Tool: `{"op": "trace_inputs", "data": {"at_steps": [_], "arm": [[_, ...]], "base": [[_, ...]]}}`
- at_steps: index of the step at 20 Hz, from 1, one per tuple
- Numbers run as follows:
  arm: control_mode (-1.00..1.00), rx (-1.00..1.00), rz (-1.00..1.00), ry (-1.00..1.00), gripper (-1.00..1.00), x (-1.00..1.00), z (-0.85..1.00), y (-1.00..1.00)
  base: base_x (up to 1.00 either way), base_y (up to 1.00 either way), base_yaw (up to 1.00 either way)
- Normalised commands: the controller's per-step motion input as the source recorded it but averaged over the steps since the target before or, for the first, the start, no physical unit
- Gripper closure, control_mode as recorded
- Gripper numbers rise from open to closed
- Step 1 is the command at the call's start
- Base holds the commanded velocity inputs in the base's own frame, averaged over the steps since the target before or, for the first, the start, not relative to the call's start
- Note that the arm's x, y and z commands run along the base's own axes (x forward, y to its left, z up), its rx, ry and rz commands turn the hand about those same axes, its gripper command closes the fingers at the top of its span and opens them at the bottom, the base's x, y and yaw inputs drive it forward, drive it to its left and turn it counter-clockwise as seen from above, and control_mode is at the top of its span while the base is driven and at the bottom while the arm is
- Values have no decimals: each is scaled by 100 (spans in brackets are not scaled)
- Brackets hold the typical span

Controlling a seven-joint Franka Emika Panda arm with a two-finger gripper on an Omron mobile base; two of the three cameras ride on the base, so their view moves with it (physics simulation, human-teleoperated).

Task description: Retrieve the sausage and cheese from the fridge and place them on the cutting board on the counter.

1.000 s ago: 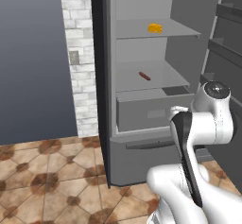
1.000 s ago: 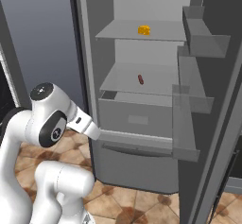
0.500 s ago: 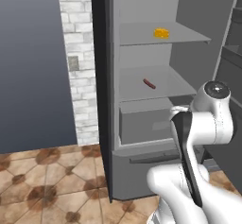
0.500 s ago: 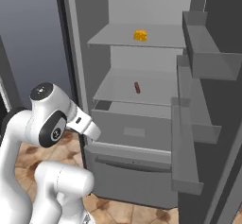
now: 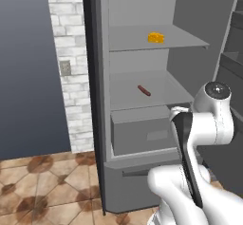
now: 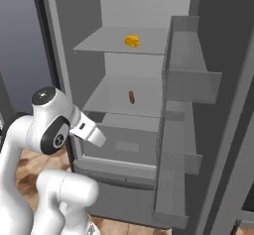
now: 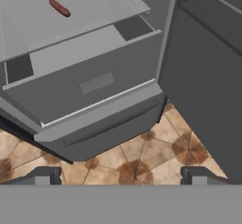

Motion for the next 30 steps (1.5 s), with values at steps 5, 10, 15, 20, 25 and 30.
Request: {"op": "trace_inputs", "data": {"at_steps": [5, 10, 15, 20, 25, 30], "arm": [[100, 0, 0, 0, -100, 0, 0, 0], [100, 0, 0, 0, -100, 0, 0, 0], [100, 0, 0, 0, -100, 0, 0, 0], [100, 0, 0, 0, -100, 0, 0, 0], [-100, 0, 0, 0, -100, 0, 0, 0], [-100, 0, 0, 0, -100, 0, 0, 0]], "base": [[43, -6, -4], [0, 0, 0], [0, 0, 0], [0, 0, 0], [0, 0, 0], [0, 0, 0]]}}
